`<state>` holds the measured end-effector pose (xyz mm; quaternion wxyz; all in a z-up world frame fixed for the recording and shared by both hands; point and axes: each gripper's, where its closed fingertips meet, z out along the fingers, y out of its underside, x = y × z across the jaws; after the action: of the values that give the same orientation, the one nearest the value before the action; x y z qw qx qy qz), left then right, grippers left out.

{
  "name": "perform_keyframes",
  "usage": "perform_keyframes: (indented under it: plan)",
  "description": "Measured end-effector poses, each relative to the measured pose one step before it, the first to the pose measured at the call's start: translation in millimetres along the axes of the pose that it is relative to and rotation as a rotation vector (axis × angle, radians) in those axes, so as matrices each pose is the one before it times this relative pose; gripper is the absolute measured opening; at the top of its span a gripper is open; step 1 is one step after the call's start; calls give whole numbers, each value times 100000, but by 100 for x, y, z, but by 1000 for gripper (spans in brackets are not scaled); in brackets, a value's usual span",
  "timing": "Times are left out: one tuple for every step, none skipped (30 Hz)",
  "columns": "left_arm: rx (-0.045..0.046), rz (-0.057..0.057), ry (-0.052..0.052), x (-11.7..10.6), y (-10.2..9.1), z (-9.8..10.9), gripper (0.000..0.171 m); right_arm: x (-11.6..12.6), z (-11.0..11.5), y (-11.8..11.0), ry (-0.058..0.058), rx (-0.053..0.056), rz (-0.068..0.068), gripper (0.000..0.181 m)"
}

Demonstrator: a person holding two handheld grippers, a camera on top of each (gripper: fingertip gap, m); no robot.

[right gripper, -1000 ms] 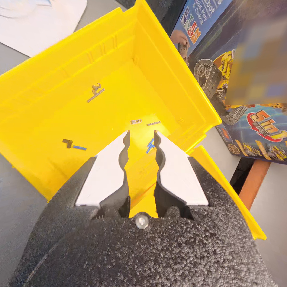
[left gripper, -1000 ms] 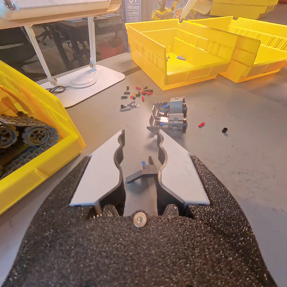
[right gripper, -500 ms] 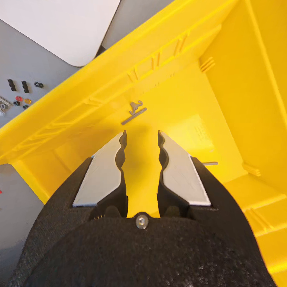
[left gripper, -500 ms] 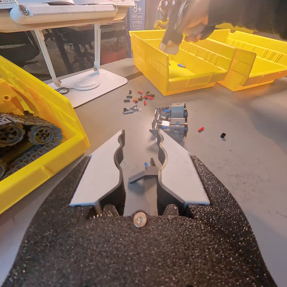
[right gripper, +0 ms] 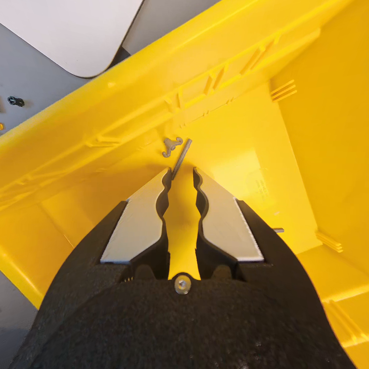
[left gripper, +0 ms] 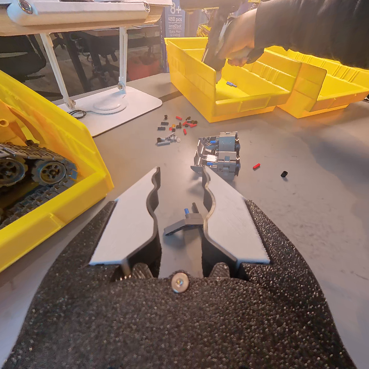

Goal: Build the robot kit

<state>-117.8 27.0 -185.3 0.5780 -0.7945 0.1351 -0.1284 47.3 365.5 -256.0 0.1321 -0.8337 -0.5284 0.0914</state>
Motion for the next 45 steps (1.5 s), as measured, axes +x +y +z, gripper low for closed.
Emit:
perform_keyframes:
  plan:
    - [135, -121, 40, -5, -40, -28, 41, 195, -36, 114, 663, -301, -646, 16]
    - [148, -124, 52, 2, -26, -9, 41, 146, -30, 98, 299, -305, -489, 14]
    - [60, -126, 40, -4, -17, -6, 41, 98, -28, 92, -7, -338, -31, 13]
    - [-32, -127, 58, -6, 12, 2, 41, 116, -34, 80, 323, -321, -454, 12]
    - [-20, -131, 75, -3, 11, 3, 41, 119, -31, 52, 490, -153, -805, 11]
    - [-42, -132, 89, 9, 4, 2, 41, 97, -23, 60, 506, -107, -855, 8]
    - [26, -87, -2, -13, -3, -5, 41, 268, -55, 54, 1758, -110, -919, 3]
    - [95, -38, -59, -21, -9, -9, 41, 381, -99, 12, 2581, 461, -1862, 2]
    - [2, -61, -37, -20, 1, -7, 41, 153, -212, -73, 1050, 1179, -1878, 2]
    - [-67, -103, -62, -37, 15, 5, 41, 45, -403, -217, 502, 2226, -423, 3]
    - [-25, -138, -120, -49, 22, -1, 41, -109, -614, -452, -92, 3671, 274, 8]
    - [17, -157, -56, -48, 7, -5, 41, -345, -832, -572, -630, 4465, -331, 13]
    - [22, -181, -80, -41, 15, 2, 41, -430, -1003, -552, -190, 4260, -1166, 17]
    - [3, -193, 8, -22, 14, 13, 41, -380, -1093, -499, 1173, 3808, -2294, 17]
    - [-105, -228, 140, 4, 45, 24, 41, -588, -1115, -378, 524, 3067, -3145, 18]
    - [-127, -205, 185, 32, 53, 45, 41, -1017, -1084, -246, -1937, 2226, -3338, 19]
    - [-176, -72, 218, 56, 49, 49, 41, -1386, -1021, -110, -3892, 1412, -3548, 21]
    - [-288, 89, 182, 67, 63, 52, 41, -1721, -893, 149, -5406, -152, -3988, 24]
    - [-203, 188, 99, 53, 44, 47, 41, -2008, -666, 492, -6480, -2273, -4355, 29]
    - [-158, 199, 164, 74, 40, 45, 41, -2064, -334, 757, -5992, -3950, -4659, 34]
    - [-269, 163, 150, 80, 52, 50, 41, -2157, 29, 962, -5954, -5321, -5257, 39]
    - [-257, 222, 80, 56, 60, 50, 41, -2016, 441, 1025, -4926, -6325, -5211, 44]
    - [-272, 269, 23, 50, 58, 62, 41, -1422, 759, 921, -1732, -6643, -4605, 48]
    - [-374, 218, 13, 38, 89, 66, 41, -1004, 978, 782, -259, -6575, -3618, 51]
    - [-465, 183, -31, 22, 98, 64, 41, -733, 1100, 686, 25, -6448, -2260, 51]
    - [-347, 295, -143, 9, 40, 40, 41, -398, 1108, 547, 844, -5738, -1294, 48]
    - [-4, 442, -335, -11, -4, -8, 41, -47, 947, 340, 2211, -4200, -992, 34]
    - [-101, 566, -411, -30, 19, -12, 41, 627, 546, 141, 5944, -2503, -822, 23]
    - [-305, 638, -537, -57, 53, -14, 41, 37, 8, -90, 2006, -283, 508, 22]
    - [-249, 538, -556, -68, 50, -27, 40, 27, -151, -88, 2537, 138, 1579, 22]
    - [-37, 268, -413, -71, 19, -41, 40, 78, -94, -26, 4506, 36, 1167, 22]
    - [144, -32, -227, -59, -29, -28, 40, 11, -48, 192, 5927, -1362, 247, 22]
    - [234, -242, 25, -35, -55, -14, 40, -176, -148, 271, 5869, -1671, -382, 23]
    - [152, -300, 200, 8, -21, 6, 40, -460, -260, 168, 4012, -639, 774, 23]
    - [-42, -236, 321, 31, 17, 23, 40, -623, -309, -40, 2940, 1215, 1246, 24]
    - [-138, -61, 323, 53, 24, 39, 40, -766, -356, 97, 1896, 218, 1153, 24]
    - [-37, 159, 159, 54, -2, 24, 40, -853, -362, 67, 1019, 423, -124, 25]
    - [-11, 179, 146, 64, -4, 21, 40, -779, -382, -59, 119, 986, 1053, 25]
    - [-147, 164, 99, 51, 9, 28, 40, -564, -434, -122, -1, 1269, 1022, 25]
    - [-112, 182, 19, 46, 10, 14, 40, -335, -467, -111, -133, 960, 878, 25]
    - [-27, 147, -60, 13, 4, 0, 40, -113, -502, -121, -406, 718, 1070, 25]
    - [-30, 57, -18, 16, 5, -4, 40, 155, -505, -208, -236, 833, 852, 25]
    - [-29, 20, -11, 7, -6, -2, 40, 440, -396, -253, -239, 1091, 102, 24]
    - [135, 78, 11, 14, -42, -14, 40, 848, -139, -188, -497, 840, 1312, 24]
    - [188, 113, 48, 33, -63, -31, 40, 1324, 259, 61, -110, -403, 1583, 24]
